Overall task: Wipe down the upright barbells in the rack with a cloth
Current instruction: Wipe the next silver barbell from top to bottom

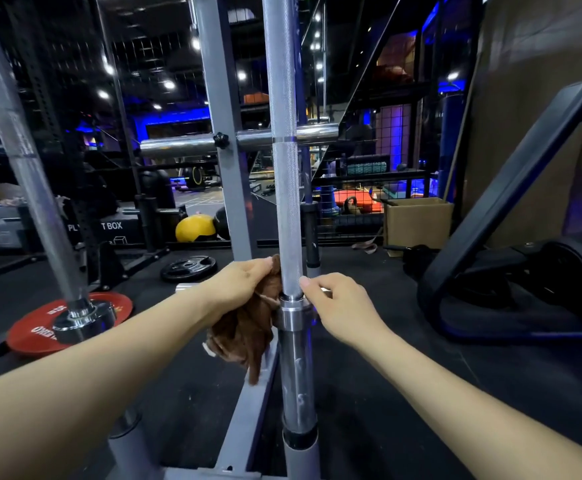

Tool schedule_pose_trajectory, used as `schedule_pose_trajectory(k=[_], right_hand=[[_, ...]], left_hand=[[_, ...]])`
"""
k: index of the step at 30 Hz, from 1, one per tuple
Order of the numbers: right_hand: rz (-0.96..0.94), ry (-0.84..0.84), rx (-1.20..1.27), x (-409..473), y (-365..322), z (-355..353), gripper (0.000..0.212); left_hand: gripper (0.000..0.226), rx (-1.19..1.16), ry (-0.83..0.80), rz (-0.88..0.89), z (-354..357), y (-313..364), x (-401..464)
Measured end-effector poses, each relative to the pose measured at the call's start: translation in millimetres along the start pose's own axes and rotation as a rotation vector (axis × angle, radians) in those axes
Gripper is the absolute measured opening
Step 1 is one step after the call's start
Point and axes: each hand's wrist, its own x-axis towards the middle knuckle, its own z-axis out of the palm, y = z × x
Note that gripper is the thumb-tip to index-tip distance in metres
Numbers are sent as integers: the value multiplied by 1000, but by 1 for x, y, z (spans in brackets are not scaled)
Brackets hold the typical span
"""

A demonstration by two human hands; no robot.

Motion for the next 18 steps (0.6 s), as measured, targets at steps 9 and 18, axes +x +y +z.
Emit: schedule_pose_trajectory(k=[9,18], right_hand=[[19,17,7,0,2,0,51],[14,26,-6,2,0,0,51]], left_hand=[[21,188,-34,193,-10,-6,-9],[33,686,-53,251,-19,2,13]])
